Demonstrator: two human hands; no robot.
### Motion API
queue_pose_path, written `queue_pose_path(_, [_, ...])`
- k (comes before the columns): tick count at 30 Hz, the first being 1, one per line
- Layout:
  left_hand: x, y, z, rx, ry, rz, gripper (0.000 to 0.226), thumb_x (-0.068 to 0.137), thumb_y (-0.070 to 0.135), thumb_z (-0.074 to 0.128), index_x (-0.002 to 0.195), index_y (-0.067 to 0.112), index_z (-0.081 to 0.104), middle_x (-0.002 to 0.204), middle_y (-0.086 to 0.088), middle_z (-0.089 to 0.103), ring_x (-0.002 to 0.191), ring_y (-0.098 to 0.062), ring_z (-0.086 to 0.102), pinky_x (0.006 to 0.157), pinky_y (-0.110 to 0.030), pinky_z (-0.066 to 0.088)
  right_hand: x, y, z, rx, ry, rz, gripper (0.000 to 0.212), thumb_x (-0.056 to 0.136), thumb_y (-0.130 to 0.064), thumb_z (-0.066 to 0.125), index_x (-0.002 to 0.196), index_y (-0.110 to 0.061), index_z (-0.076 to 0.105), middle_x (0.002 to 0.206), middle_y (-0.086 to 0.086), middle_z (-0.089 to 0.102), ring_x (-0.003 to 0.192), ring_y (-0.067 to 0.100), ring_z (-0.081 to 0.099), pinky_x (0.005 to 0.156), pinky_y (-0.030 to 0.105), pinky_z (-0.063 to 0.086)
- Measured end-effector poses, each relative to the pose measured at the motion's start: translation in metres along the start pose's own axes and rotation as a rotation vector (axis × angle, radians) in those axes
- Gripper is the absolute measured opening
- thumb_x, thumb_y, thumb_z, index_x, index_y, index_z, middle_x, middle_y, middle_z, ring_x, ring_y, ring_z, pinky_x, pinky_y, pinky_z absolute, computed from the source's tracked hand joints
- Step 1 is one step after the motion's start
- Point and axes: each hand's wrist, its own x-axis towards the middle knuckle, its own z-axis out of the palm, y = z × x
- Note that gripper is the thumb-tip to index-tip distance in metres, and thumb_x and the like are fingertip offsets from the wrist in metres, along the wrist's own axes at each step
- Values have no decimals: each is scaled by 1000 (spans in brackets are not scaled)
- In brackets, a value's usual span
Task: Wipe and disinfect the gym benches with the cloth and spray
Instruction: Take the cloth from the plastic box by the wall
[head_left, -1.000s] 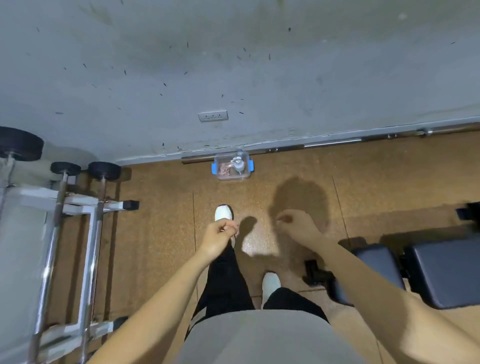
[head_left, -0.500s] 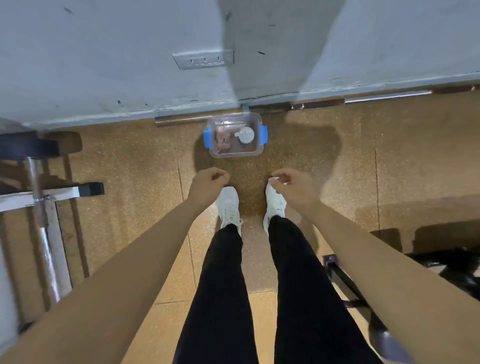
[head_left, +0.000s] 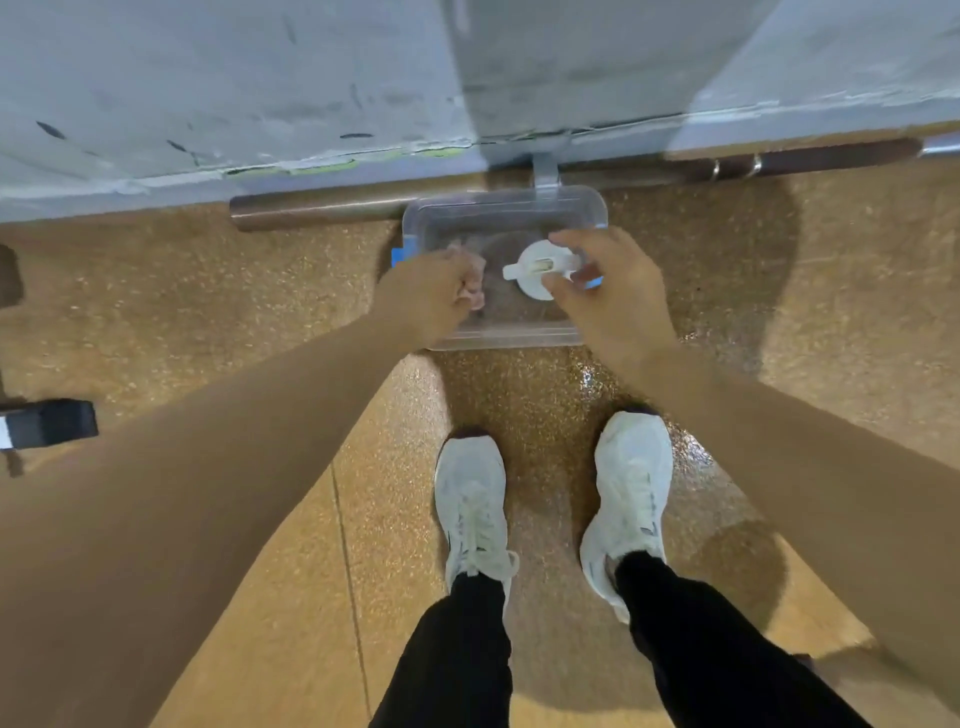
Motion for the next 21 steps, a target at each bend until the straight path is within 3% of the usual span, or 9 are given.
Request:
queue_pose_path(2, [26,-6,8,297,24,118,36,99,42,57,131,25,61,134,-3,62,124,-31,55,103,-41,39,8,13,8,-21,46,-109,22,87,-14,77,109,-16,74,105,1,66,82,4,56,79,12,49])
queue_pose_path(4, [47,-10,17,511,-3,154,44,98,48,56,135,25,58,136,-5,61,127,-31,53,108,-45,35,13,23,9,-49,57,-161,16,84,-11,79,100,-11,75,97,2,66,81,7,56,76,17,51])
queue_pose_path(6, [60,-10,23,648,-58,148,48,98,50,55,137,23,57,137,-6,61,127,-31,54,108,-46,34,15,29,4,-53,50,-167,15,83,-11,79,98,-9,75,98,5,68,83,15,61,76,28,54])
queue_pose_path(10, [71,-3,31,810,-103,101,38,99,42,58,129,20,61,126,-4,69,119,-27,61,106,-43,35,15,29,-4,-43,77,-157,15,84,-13,79,98,-11,76,99,0,68,83,14,62,74,19,53])
queue_pose_path(13, [70,-2,31,745,-61,90,16,98,30,63,110,22,68,115,-1,75,111,-24,67,103,-41,39,18,27,-5,-35,42,-139,17,85,-14,79,101,-13,76,101,-2,67,83,17,63,75,31,57])
queue_pose_path(16, [61,-7,28,543,-9,124,16,92,24,70,105,16,69,108,-6,75,105,-30,68,86,-39,45,20,22,-4,-38,8,-137,15,85,-17,77,99,-14,75,101,0,68,83,19,62,75,39,56])
queue_pose_path(19, [36,-4,21,291,56,110,17,93,25,68,107,16,68,103,-4,71,100,-30,66,74,-36,44,17,12,-6,-91,-37,-100,19,85,-14,77,103,-14,72,105,1,66,85,13,57,79,32,53])
queue_pose_path(21, [8,2,13,77,78,61,14,94,26,67,106,18,70,97,3,68,97,-24,65,71,-31,42,14,1,-14,-132,-156,-18,32,87,-15,76,118,-16,68,116,1,62,92,10,54,87,27,49])
